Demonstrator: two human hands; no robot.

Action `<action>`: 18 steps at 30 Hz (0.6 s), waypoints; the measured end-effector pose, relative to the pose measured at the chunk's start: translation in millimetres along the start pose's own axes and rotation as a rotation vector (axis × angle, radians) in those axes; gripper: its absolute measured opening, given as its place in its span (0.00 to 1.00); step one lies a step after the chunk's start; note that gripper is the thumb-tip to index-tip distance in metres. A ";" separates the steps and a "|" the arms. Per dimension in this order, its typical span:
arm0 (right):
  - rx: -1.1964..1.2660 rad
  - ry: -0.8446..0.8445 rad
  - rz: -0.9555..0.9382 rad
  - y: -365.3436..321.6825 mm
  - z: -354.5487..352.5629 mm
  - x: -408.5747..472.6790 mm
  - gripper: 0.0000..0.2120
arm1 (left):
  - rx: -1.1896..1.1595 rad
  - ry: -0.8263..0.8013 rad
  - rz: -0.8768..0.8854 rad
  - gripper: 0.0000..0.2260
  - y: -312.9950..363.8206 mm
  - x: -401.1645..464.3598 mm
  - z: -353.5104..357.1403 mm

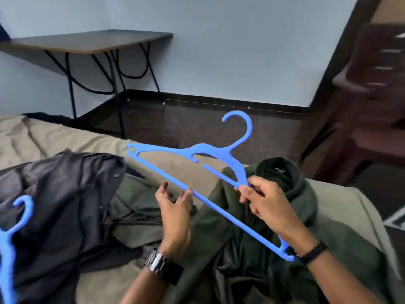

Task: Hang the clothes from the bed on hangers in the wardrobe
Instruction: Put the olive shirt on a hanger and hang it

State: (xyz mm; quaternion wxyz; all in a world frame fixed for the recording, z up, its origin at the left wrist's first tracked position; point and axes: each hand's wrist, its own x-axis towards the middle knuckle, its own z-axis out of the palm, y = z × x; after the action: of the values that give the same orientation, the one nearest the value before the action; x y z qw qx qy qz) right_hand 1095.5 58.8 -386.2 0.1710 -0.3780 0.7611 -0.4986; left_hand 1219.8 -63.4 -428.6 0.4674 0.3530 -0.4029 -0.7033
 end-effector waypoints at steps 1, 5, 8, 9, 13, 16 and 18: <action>0.034 -0.013 0.031 7.0 -9.3 2.2 0.08 | -0.135 -0.038 -0.099 0.19 -2.5 1.1 11.8; 0.046 0.047 0.141 32.0 -50.7 12.4 0.09 | -0.162 -0.201 -0.241 0.07 -21.0 4.6 58.4; -0.049 0.204 0.143 43.2 -84.8 23.1 0.05 | 0.009 -0.376 -0.297 0.03 -43.8 0.7 95.5; -0.104 0.262 0.124 46.9 -96.7 25.9 0.09 | 0.115 -0.461 -0.317 0.02 -51.0 -0.9 105.7; -0.397 0.442 0.056 54.3 -155.6 25.0 0.16 | 0.684 -0.704 -0.116 0.05 -78.3 1.4 135.9; -0.554 0.479 0.005 58.6 -191.4 19.3 0.19 | 1.060 -0.602 0.367 0.11 -90.2 17.6 144.5; -0.630 0.483 -0.026 59.4 -205.9 15.8 0.20 | 1.182 -0.537 0.495 0.14 -91.0 30.3 147.2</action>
State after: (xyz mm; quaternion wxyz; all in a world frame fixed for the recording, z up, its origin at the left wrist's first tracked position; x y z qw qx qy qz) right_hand 929.8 189.5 -345.6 -0.1434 -0.2934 0.8903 -0.3173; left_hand 1047.8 -35.4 -451.1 0.2275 0.2601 -0.8887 -0.3015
